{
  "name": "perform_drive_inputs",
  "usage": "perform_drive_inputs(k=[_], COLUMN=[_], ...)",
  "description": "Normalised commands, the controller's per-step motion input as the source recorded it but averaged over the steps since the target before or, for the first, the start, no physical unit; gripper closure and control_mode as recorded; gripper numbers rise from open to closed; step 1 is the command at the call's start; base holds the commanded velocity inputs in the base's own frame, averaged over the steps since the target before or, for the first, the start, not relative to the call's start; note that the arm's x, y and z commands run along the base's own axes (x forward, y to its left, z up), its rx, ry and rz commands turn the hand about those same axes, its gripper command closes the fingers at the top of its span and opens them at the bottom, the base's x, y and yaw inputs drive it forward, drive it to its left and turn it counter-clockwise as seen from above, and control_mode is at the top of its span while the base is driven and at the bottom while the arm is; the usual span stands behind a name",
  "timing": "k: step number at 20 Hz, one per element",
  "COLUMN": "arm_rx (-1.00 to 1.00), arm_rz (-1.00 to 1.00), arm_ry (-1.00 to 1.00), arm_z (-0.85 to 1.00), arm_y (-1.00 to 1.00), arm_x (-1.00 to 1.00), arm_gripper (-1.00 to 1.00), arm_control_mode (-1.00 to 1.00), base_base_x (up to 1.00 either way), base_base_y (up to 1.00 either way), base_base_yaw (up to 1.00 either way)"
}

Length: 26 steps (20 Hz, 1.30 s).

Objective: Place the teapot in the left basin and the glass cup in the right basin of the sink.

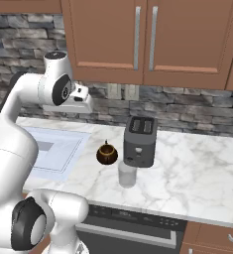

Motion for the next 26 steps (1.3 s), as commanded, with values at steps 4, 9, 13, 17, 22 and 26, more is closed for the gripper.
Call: perform_drive_inputs(k=[4,9,13,17,22,26], arm_rx=[0.0,0.0,0.0,0.0,0.0,0.0], arm_rz=[-0.01,-0.04,-0.1,-0.13,-0.17,-0.17], arm_ry=[0.0,0.0,0.0,0.0,0.04,0.15], arm_z=[0.0,-0.03,-0.05,-0.04,-0.05,-0.08], arm_y=[-0.05,-0.11,-0.17,-0.2,-0.25,-0.23], arm_x=[-0.07,-0.13,-0.16,-0.13,-0.14,-0.1], arm_gripper=[-1.0,-1.0,-1.0,-1.0,-1.0,-1.0], arm_control_mode=[-1.0,-1.0,-1.0,-1.0,-1.0,-1.0], base_base_x=[0.0,0.0,0.0,0.0,0.0,0.0], base_base_y=[0.0,0.0,0.0,0.0,0.0,0.0], base_base_yaw=[0.0,0.0,0.0,0.0,0.0,0.0])
